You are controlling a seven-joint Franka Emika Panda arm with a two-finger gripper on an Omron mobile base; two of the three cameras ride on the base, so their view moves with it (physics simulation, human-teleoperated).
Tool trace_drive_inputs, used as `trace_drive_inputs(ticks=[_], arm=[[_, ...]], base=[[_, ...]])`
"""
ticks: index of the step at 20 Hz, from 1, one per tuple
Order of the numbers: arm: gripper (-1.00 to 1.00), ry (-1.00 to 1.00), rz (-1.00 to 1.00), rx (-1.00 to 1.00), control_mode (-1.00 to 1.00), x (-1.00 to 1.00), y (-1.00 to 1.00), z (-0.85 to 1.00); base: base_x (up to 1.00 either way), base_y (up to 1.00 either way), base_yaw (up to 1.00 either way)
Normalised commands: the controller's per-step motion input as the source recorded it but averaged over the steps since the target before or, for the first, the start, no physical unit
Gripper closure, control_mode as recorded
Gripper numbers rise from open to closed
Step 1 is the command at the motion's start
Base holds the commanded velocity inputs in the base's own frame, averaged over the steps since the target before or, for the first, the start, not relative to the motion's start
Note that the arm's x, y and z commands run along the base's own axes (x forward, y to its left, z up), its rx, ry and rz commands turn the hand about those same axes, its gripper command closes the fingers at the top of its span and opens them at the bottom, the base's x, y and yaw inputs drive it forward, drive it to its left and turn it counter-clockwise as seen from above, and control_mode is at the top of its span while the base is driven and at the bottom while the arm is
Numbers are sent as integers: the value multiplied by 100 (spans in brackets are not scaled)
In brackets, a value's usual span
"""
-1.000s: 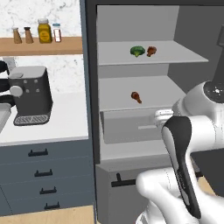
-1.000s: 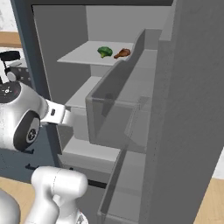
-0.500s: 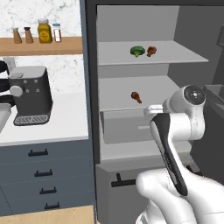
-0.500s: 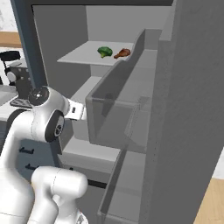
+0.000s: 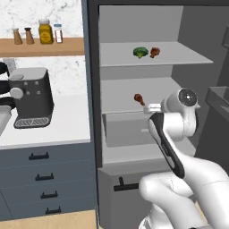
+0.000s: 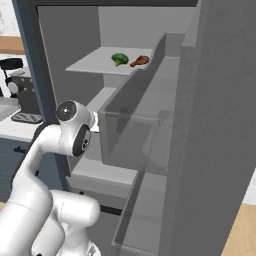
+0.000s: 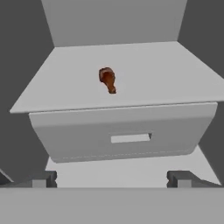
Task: Place one broccoli and one chicken drumstick in each tupperware on the nearby counter, to pack two identical lunches.
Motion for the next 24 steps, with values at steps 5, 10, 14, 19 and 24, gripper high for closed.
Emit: trace_drive_inputs(ticks=[5, 10, 14, 19, 24], arm=[[-100, 1, 0, 0, -100, 42, -9, 0], [-100, 0, 0, 0, -100, 41, -2, -3], [-100, 0, 0, 0, -100, 38, -1, -6], [-100, 3, 0, 0, -100, 46, -1, -11], [-100, 3, 0, 0, -100, 47, -8, -18]], base=[[0, 0, 0], [0, 0, 0], [0, 0, 0], [0, 0, 0], [0, 0, 0]])
